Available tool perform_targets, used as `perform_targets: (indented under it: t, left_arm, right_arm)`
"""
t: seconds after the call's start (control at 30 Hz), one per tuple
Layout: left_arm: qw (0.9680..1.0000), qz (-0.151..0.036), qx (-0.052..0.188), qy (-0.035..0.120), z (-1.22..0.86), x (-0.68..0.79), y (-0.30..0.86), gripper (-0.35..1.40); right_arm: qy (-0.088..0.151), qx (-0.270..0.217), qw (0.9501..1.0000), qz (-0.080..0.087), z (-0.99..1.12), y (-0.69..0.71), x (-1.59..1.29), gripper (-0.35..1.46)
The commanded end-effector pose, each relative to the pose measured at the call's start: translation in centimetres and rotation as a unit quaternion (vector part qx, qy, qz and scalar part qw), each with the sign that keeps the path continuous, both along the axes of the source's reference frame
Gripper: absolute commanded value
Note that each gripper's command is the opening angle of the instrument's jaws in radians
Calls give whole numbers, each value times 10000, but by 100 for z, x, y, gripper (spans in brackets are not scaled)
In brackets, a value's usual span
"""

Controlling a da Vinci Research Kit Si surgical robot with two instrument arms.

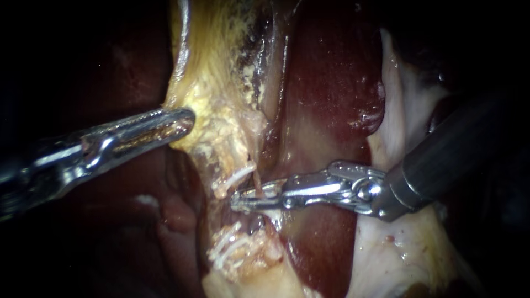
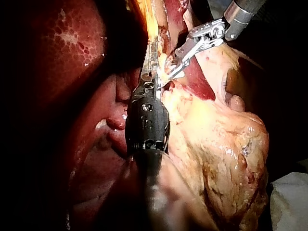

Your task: Going back second clip right tube

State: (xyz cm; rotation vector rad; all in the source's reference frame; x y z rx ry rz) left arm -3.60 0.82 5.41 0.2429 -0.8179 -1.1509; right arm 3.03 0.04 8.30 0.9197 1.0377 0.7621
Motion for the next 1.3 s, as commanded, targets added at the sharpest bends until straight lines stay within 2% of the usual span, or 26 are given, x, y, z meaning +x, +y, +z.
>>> perform_targets:
  t: [0.03, 0.13, 0.17, 0.2, 0.27, 0.3, 0.37, 0.53, 0.63, 0.8, 1.07, 1.3]
  left_arm:
    - [10000, -3, 3, -3, 0, 0, 0, -35]
    - [10000, -31, 19, 0, 0, 1, 0, -35]
    - [10000, -31, 19, 0, 0, 1, 0, -35]
    - [10000, -31, 19, 0, 0, 1, 0, -35]
    - [10000, -31, 19, 0, 0, 1, 0, -35]
    - [10000, -30, 19, -1, 0, 1, 0, -35]
    - [10000, -30, 19, -1, 1, 1, 0, -35]
    - [10000, -37, 14, 9, 1, 2, 0, -35]
    - [10000, -37, 14, 9, 1, 2, 0, -35]
    - [10000, -36, 14, 9, 1, 3, 0, -35]
    - [10000, -35, 14, 8, 1, 3, 0, -35]
    - [10000, -36, 14, 8, 1, 3, 0, -35]
  right_arm:
    - [0, 8, 10000, 1, 0, 0, 0, -35]
    - [3, 8, 10000, -5, 0, 0, -2, -35]
    - [3, 8, 10000, -6, 0, 0, -2, -22]
    - [57, -186, 9998, -56, 0, 0, -3, 6]
    - [159, -600, 9979, -169, 0, 0, -3, 44]
    - [220, -788, 9964, -230, 0, 1, -3, 51]
    - [199, -1129, 9933, -148, 1, 1, -3, 60]
    - [512, -1947, 9791, -280, -1, 1, -11, 60]
    - [612, -2262, 9714, -380, -4, 2, -21, 60]
    - [732, -2527, 9635, -488, -20, 12, -47, 60]
    - [827, -2546, 9619, -561, -48, 25, -83, 60]
    - [861, -2553, 9612, -589, -54, 25, -82, 60]
